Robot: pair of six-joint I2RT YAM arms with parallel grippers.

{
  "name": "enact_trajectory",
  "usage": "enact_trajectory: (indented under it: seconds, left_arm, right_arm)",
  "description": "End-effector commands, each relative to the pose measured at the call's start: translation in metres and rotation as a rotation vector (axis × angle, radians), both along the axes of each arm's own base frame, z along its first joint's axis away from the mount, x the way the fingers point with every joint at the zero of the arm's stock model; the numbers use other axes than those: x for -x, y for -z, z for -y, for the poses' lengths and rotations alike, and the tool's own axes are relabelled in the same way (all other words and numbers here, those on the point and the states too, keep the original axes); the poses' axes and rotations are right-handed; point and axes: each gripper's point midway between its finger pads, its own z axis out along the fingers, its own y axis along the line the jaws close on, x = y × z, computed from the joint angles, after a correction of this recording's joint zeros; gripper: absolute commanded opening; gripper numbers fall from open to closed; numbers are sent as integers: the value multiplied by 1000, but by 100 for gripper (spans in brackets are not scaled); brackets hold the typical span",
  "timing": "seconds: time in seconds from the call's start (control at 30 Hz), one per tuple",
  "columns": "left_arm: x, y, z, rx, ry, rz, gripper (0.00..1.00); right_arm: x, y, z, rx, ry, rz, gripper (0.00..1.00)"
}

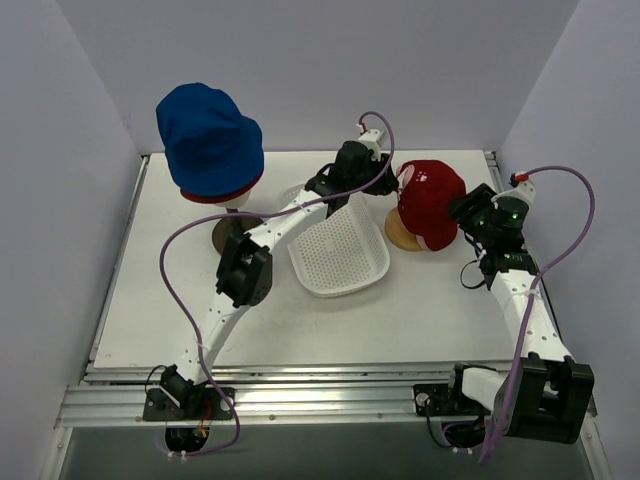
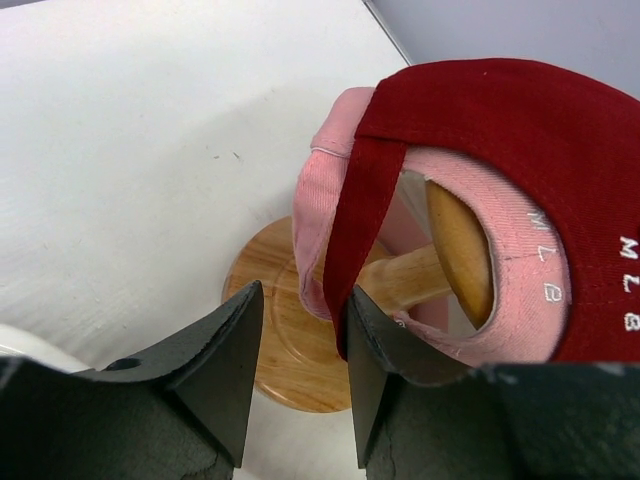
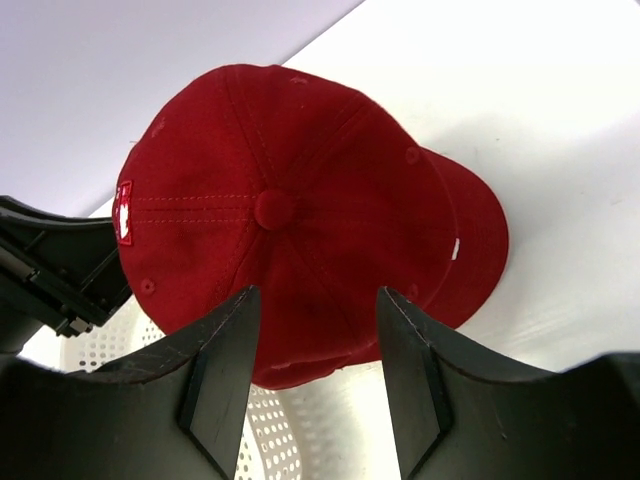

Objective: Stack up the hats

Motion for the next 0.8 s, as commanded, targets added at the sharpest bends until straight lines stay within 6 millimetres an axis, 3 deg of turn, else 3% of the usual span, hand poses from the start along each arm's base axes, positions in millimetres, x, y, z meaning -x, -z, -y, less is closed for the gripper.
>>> enact_trajectory:
  seconds: [0.0,0.13,0.27,0.5,0.63,0.67,0.7,0.73,0.77]
  left_arm:
    - [-14,-2,-6,-9,-50,19,46]
    - [-15,-2,-8,-16,-64,7,47]
    - [-14,-8,-11,-20,-71,0,51]
    - [6,-60,-7,70,28,67,62]
    - [18,-88,-19,64,51,115,72]
    - [23,-109,-25,83,51,144,75]
    - [24,-101,-31,68,50,130,77]
    - [26,-107,-34,76,47,147,78]
    - [31,-124,-41,94,48,171,82]
  right_arm:
    - [-6,-11,-6,-16,-33,76,46]
    - [-2,-1,-20,-50,-103,110,46]
    - [0,14,-23,-57,-117,93,46]
    - [5,5,-25,-54,-125,114,46]
    - [9,-3,-27,-60,-135,130,46]
    - [9,-4,-28,-64,-139,132,46]
    - [9,-4,-29,-67,-143,133,46]
    - [10,-3,-30,-71,-147,133,46]
    - [9,-5,-30,-72,-148,141,46]
